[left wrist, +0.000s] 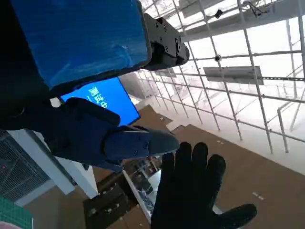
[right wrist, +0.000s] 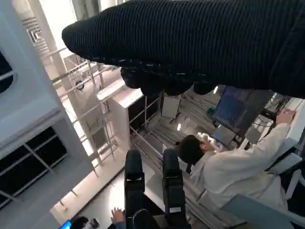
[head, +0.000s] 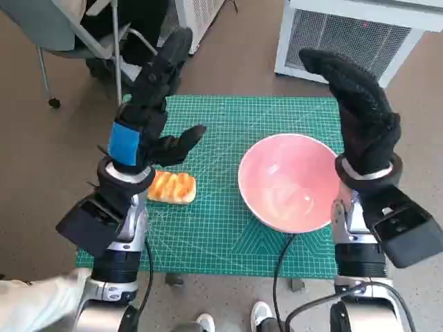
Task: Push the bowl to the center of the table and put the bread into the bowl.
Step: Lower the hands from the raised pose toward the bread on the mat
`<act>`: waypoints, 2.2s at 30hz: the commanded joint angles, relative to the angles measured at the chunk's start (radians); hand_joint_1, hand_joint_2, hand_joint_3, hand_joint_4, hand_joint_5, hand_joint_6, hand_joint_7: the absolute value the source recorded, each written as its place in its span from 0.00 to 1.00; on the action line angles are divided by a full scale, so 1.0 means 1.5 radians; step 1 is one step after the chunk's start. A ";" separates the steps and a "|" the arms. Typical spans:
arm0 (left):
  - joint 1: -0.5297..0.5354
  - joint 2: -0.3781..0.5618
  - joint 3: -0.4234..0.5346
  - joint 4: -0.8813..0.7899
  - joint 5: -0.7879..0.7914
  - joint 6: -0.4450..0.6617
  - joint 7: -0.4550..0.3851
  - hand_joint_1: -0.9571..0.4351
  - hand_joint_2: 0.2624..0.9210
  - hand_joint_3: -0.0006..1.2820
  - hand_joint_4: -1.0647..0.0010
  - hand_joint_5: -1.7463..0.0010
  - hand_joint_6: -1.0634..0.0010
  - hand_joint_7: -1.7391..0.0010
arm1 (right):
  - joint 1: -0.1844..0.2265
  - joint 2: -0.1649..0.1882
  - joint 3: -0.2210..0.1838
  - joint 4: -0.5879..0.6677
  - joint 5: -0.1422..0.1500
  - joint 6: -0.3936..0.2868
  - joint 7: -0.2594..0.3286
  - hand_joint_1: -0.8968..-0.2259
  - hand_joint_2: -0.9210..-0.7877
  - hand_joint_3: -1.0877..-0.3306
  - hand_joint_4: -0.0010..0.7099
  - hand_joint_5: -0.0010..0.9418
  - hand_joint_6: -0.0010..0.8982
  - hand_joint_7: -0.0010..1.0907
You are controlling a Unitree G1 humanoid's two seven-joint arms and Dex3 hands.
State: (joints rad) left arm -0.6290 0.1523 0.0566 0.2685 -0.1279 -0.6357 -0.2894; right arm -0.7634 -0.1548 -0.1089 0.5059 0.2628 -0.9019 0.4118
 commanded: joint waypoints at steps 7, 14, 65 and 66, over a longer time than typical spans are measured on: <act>0.009 0.002 0.003 0.002 0.002 -0.004 0.002 0.26 1.00 0.27 0.82 1.00 0.72 1.00 | 0.016 0.000 0.002 -0.002 0.000 0.007 0.004 0.48 0.00 0.34 0.32 0.04 0.00 0.54; 0.012 0.002 0.004 0.000 -0.006 -0.004 -0.003 0.26 1.00 0.27 0.82 1.00 0.71 1.00 | 0.019 0.002 0.002 -0.002 -0.001 0.006 0.002 0.48 0.00 0.33 0.32 0.04 0.00 0.54; 0.063 0.003 0.031 -0.035 -0.032 0.021 0.004 0.28 1.00 0.24 0.83 1.00 0.69 1.00 | 0.190 -0.010 -0.173 0.345 -0.053 -0.068 -0.226 0.58 0.00 0.13 0.27 0.04 0.00 0.43; 0.064 0.003 0.031 -0.036 -0.031 0.023 0.005 0.28 1.00 0.24 0.83 1.00 0.69 1.00 | 0.187 -0.005 -0.173 0.353 -0.049 -0.065 -0.221 0.58 0.00 0.12 0.27 0.03 0.00 0.43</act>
State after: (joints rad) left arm -0.5439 0.1538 0.0976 0.2316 -0.1779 -0.6106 -0.2921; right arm -0.4898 -0.1948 -0.3686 0.9884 0.1636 -1.0303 0.0760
